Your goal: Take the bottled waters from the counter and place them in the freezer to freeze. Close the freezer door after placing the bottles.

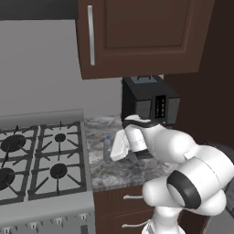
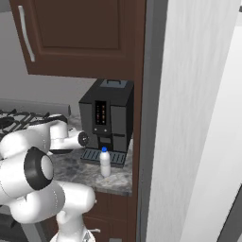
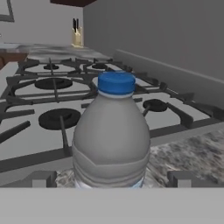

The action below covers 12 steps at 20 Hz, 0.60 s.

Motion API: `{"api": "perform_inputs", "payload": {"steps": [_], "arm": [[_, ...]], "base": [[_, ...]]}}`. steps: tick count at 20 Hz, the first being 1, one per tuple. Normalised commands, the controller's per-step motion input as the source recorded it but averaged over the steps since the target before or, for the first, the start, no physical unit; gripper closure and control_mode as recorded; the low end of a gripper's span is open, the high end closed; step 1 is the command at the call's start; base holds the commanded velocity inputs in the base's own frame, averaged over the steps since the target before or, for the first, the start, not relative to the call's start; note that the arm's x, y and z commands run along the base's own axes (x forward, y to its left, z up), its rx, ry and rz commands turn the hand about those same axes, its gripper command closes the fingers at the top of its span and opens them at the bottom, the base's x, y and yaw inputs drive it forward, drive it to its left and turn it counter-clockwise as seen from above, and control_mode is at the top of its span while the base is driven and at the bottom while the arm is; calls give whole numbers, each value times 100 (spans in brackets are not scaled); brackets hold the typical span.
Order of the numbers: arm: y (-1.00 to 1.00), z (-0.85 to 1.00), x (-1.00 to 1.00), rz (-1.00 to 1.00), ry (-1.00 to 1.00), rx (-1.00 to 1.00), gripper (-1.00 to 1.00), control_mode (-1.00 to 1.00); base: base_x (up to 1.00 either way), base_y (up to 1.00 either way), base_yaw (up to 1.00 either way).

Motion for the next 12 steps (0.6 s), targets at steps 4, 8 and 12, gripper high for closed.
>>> {"api": "perform_inputs", "payload": {"steps": [4,8,12], "arm": [[9,-5,0,0,0,0,-100,-100],[3,-3,0,0,0,0,-100,-100],[10,-8,0,0,0,0,-100,-100]], "base": [[0,0,0],[0,0,0],[0,0,0]]}}
